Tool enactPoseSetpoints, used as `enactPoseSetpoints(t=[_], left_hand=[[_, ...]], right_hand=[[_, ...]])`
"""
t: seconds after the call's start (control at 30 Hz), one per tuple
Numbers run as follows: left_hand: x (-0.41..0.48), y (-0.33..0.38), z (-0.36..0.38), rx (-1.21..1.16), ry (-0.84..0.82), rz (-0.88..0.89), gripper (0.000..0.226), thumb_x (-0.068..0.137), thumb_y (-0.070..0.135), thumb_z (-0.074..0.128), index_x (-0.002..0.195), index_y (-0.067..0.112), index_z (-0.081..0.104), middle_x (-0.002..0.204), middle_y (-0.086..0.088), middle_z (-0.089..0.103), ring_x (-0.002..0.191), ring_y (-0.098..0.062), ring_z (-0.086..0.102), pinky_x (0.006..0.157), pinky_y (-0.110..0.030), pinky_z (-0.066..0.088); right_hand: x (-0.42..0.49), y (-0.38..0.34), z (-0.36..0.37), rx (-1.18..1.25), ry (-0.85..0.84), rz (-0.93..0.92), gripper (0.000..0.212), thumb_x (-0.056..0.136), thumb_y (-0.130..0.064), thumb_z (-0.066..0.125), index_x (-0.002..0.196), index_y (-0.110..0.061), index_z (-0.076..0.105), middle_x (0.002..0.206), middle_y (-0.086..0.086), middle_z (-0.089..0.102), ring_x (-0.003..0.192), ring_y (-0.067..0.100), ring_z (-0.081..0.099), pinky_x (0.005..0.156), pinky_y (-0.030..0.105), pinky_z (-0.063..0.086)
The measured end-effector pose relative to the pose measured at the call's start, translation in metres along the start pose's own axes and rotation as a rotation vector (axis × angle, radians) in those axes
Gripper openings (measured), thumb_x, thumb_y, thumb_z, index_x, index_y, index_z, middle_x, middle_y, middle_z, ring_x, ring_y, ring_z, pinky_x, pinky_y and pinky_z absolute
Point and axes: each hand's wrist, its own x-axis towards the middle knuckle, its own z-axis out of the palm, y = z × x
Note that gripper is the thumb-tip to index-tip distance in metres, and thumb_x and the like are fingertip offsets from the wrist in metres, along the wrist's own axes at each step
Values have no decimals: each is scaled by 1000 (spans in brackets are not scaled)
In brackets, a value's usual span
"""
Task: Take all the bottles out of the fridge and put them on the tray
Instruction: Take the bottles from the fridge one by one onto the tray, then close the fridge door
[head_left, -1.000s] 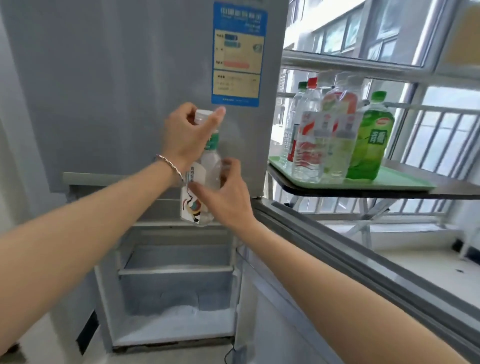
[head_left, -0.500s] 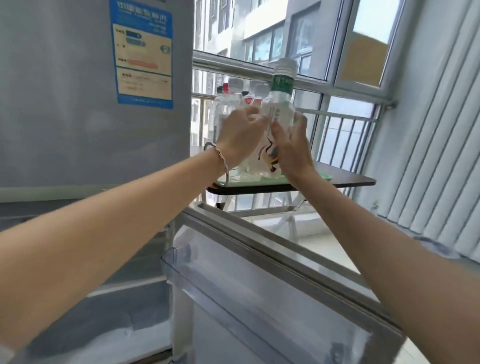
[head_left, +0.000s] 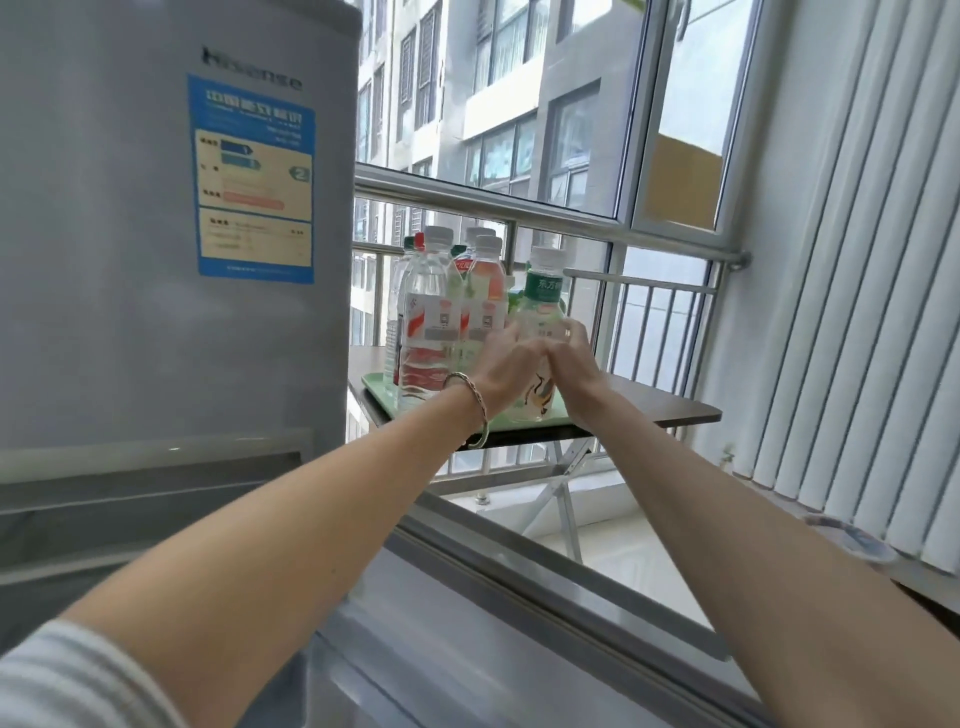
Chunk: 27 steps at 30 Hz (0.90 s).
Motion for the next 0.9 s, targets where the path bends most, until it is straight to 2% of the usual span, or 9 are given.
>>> enactPoseSetpoints(t=[0.1,0.2,0.3,0.43,0.53,0.63,0.73,0.8,0.9], left_hand=[[0,-5,4,13,1,-12,44,80,30,44,114,4,56,114,-24,63,99,-37,62,88,-47,54],[0,-8,9,69,-28,-5,33,88,25,43,114,7,51,115,-19,60,102,-30,59,87,-37,50],[5,-11,13,208,22,-2,36,92,28,37,117,6,50,118,-13,53,106,-26,53,99,-43,45],[4,-16,16,284,15,-70,33,92,27,39,116,7,49,125,-13,45,110,-27,50,104,-44,41],[-10,-24,14,231,94,-12,28,91,23,44,114,10,50,113,-10,54,98,-22,55,91,-37,49],[-30,-36,-2,234,132,-17,15,90,12,45,98,10,58,93,-8,61,83,-21,59,74,-33,51],[-57,-57,-31,419,-8,-96,23,87,8,44,91,7,66,83,-3,62,72,-19,58,69,-32,50],[-77,-70,-51,584,-109,-119,27,89,13,44,96,10,70,85,0,65,66,-12,55,66,-27,49],[-97,-87,-70,792,-139,-99,31,92,23,42,102,14,70,98,-1,69,82,-19,62,78,-32,53]], right_hand=[[7,10,3,28,25,-12,75,73,-25,58,141,-16,29,117,14,57,85,20,56,58,29,42],[19,19,4,77,33,-17,60,87,-23,64,139,-14,34,120,14,60,95,25,62,67,34,50],[28,24,5,81,42,-12,54,91,-21,63,138,-13,37,120,12,61,101,27,63,79,39,56],[30,30,10,109,44,6,40,93,-12,58,128,-10,40,105,5,62,82,13,61,59,20,51],[31,37,15,89,56,-11,46,91,-13,61,132,-12,40,115,9,62,93,18,64,66,23,53],[23,48,17,-127,160,-161,52,84,-27,64,130,-20,40,121,5,55,108,22,59,85,35,55],[-4,58,17,-402,411,-534,27,86,-16,56,111,-8,51,98,3,56,84,17,57,71,32,54],[-23,63,20,-496,234,-657,11,86,-12,56,95,-7,58,80,2,60,66,17,58,58,31,53],[-49,68,34,-686,-161,-592,10,84,-16,58,78,-12,66,64,-2,61,54,13,54,54,32,47]])
